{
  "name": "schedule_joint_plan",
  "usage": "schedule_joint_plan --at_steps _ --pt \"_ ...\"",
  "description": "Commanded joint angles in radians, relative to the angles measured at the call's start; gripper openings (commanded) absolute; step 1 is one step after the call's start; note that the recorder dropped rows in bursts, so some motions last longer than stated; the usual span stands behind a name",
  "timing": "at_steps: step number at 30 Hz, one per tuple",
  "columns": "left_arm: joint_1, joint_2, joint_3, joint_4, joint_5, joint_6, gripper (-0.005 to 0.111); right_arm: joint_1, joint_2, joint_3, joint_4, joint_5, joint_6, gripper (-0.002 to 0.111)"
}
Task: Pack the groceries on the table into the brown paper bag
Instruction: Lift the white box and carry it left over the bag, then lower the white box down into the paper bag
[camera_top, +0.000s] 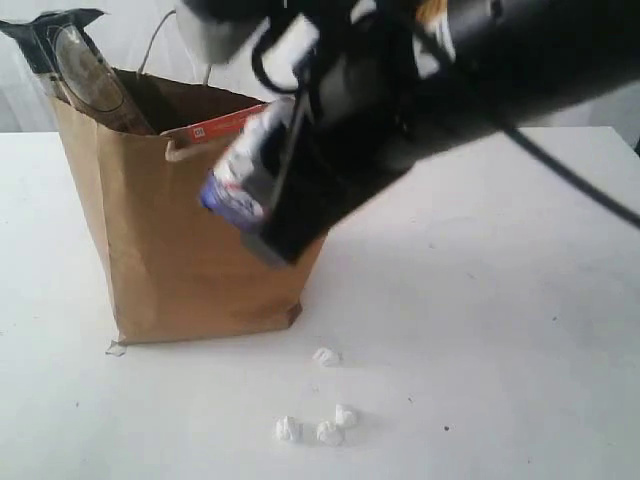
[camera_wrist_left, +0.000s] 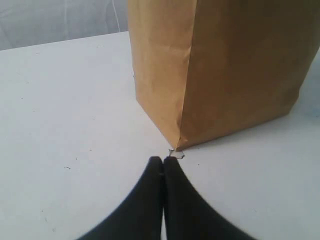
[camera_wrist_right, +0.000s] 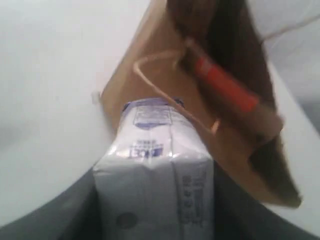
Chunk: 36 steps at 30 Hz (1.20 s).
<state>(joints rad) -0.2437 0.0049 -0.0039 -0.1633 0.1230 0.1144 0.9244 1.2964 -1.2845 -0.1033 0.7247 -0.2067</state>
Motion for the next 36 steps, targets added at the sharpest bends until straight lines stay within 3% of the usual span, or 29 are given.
schedule_joint_plan --at_steps 1,11,22,36 --pt "0.005 -0.005 0.004 -0.006 0.002 -0.006 0.0 -0.007 0.025 -0.1 -0.021 -0.141 0.002 0.0" --pt "0.005 -0.005 0.004 -0.006 0.002 -0.006 0.0 -0.008 0.2 -0.319 -0.163 -0.161 0.002 0.0" --pt "0.005 -0.005 0.004 -0.006 0.002 -0.006 0.0 -0.013 0.241 -0.346 -0.178 -0.202 0.012 0.0" --pt "0.005 -0.005 0.004 -0.006 0.002 -0.006 0.0 -0.075 0.439 -0.453 -0.162 -0.126 0.006 0.0"
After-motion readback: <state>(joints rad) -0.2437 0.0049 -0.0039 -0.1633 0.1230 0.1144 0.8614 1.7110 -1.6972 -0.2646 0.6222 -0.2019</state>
